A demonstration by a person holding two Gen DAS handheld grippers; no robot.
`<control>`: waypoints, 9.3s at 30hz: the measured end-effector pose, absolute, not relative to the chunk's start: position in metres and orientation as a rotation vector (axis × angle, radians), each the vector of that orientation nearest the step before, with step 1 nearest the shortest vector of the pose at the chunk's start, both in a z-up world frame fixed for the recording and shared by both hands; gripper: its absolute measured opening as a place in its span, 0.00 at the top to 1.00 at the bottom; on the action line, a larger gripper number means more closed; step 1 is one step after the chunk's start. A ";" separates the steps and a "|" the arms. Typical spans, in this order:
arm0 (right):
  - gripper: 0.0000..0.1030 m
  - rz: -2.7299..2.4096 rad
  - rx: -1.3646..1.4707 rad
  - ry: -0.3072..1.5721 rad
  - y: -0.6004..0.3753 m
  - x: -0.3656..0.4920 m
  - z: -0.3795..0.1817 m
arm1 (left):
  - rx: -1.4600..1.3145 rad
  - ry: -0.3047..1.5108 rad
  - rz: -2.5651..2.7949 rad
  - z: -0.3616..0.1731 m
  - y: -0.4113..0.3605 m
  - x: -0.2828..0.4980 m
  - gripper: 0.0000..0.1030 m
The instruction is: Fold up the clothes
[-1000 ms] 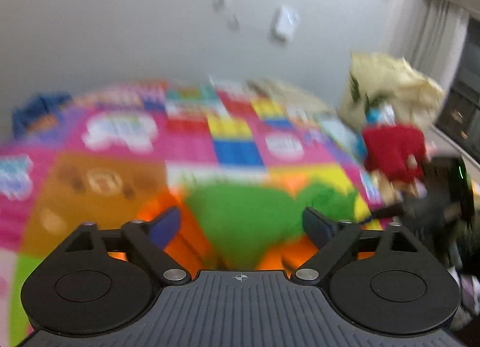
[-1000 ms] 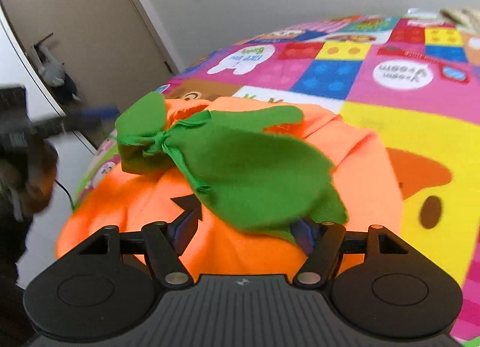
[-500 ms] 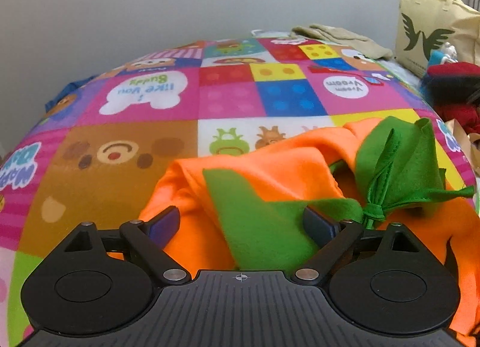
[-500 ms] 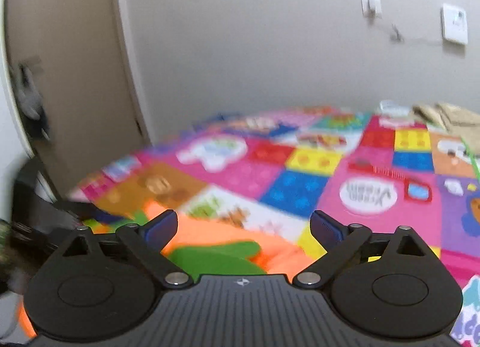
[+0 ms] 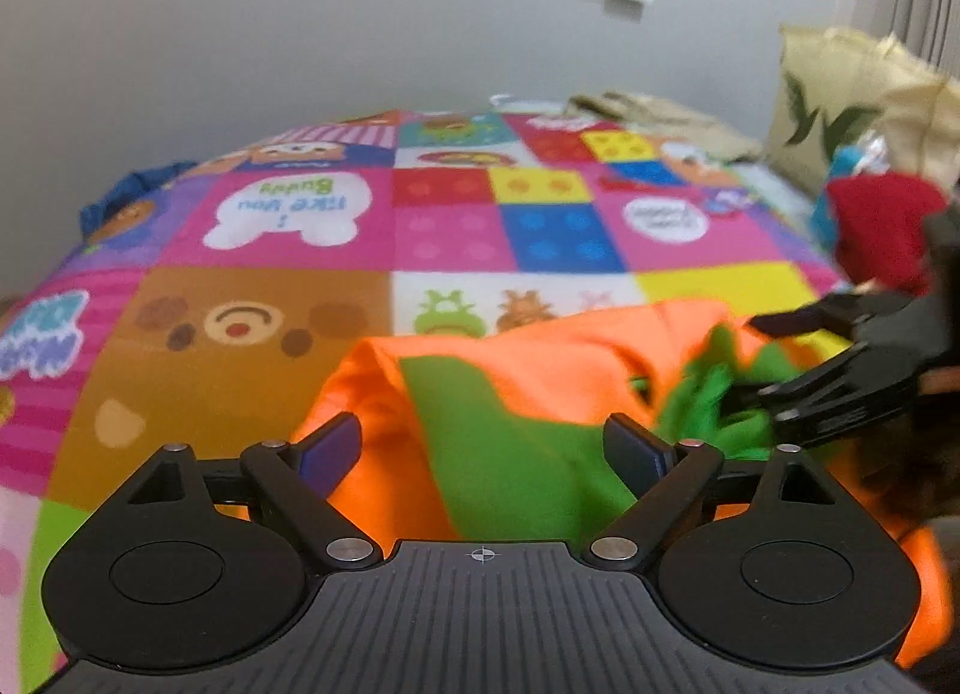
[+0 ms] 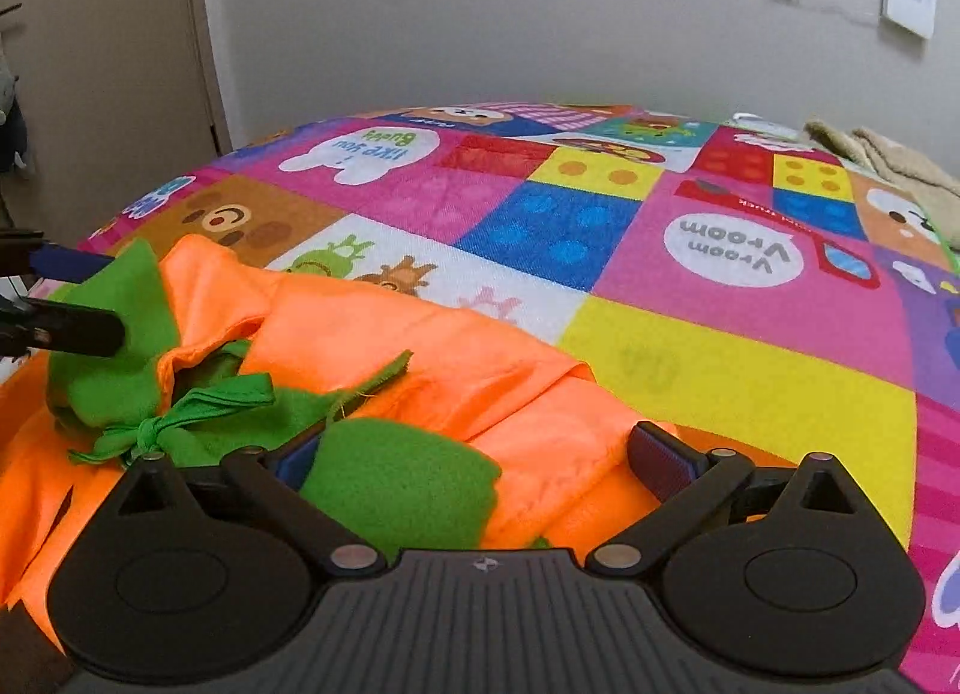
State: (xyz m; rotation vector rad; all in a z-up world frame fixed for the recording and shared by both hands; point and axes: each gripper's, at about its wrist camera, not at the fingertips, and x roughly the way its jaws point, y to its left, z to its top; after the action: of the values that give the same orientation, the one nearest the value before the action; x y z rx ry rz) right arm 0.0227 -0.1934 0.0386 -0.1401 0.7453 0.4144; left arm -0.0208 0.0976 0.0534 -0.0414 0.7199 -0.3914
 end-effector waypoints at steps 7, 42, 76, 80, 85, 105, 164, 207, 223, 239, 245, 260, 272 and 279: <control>0.02 0.403 -0.154 0.732 -0.190 0.019 0.040 | -0.099 0.745 -0.464 0.053 0.100 -0.029 0.40; 0.10 0.608 0.577 1.022 -0.256 0.108 0.029 | -0.431 0.913 -0.456 0.017 0.117 0.087 0.24; 0.16 0.514 -0.249 0.810 -0.200 0.060 0.052 | 0.111 0.845 -0.476 0.029 0.078 0.058 0.31; 0.16 0.525 -0.121 0.784 -0.226 0.066 0.080 | -0.002 0.799 -0.498 0.051 0.109 0.058 0.20; 0.31 0.519 0.058 0.776 -0.242 0.107 0.086 | -0.076 0.736 -0.452 0.058 0.129 0.100 0.16; 0.34 0.774 0.193 0.876 -0.230 0.035 0.091 | -0.186 0.798 -0.667 0.056 0.125 0.008 0.49; 0.00 0.499 0.320 0.723 -0.255 0.073 0.103 | -0.216 0.723 -0.454 0.077 0.121 0.029 0.05; 0.00 0.565 0.238 0.527 -0.262 -0.031 0.093 | -0.311 0.745 -0.682 0.030 0.095 -0.034 0.39; 0.00 0.404 -0.019 0.665 -0.208 0.017 0.030 | -0.279 0.498 -0.646 0.078 0.116 -0.066 0.06; 0.00 0.353 -0.075 0.681 -0.224 -0.025 0.040 | -0.108 0.636 -0.472 0.012 0.081 -0.040 0.05; 0.00 0.328 -0.019 0.553 -0.242 -0.034 0.079 | -0.211 0.533 -0.506 0.053 0.110 -0.046 0.05; 0.00 0.092 -0.162 0.655 -0.231 0.069 0.041 | -0.243 0.684 -0.302 0.012 0.127 0.012 0.05; 0.00 0.267 -0.063 0.579 -0.263 -0.006 0.074 | -0.182 0.606 -0.302 0.048 0.140 -0.044 0.06; 0.00 0.259 -0.365 0.599 -0.230 -0.049 0.035 | -0.139 0.711 -0.357 0.019 0.117 -0.060 0.05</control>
State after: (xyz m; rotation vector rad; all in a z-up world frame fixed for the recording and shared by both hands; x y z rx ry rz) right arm -0.0491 -0.2302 0.0354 -0.3649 0.5990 0.2594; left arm -0.0602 0.1174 0.0194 -0.1389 0.7114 -0.3571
